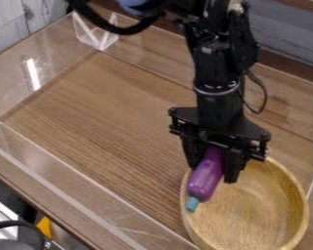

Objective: Put the purple eggplant in the brown bowl

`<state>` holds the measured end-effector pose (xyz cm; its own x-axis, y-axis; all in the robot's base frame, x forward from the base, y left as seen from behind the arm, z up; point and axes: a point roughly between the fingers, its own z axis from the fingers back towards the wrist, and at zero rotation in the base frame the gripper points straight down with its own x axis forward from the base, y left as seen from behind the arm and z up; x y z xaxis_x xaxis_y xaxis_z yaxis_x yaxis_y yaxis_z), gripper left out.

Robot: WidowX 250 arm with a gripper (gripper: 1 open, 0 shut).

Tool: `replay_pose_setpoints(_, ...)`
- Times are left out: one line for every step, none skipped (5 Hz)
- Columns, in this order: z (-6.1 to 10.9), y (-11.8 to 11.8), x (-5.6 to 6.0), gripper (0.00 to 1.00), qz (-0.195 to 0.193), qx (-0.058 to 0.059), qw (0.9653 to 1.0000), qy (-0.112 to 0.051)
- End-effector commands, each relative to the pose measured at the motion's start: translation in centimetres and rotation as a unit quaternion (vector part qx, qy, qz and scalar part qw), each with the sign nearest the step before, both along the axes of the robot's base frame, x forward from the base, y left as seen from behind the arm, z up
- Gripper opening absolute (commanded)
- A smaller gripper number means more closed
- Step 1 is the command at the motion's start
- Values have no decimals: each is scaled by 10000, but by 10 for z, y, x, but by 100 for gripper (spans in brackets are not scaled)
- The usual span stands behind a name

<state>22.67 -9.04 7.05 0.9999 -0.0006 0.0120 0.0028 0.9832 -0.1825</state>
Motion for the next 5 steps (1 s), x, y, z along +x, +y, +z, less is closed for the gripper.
replay_pose_setpoints(3,-3,0,0,15,-5,9998,-186)
replay_pose_setpoints(-2,-3,1,0,60,63,9996,-253)
replay_pose_setpoints(-4,-2,4,0,128,122,9993,-318)
replay_pose_setpoints(-5,-1,5,0,191,172,9990,-358)
replay_pose_setpoints(-6,0,6,0,238,218,9987,-391)
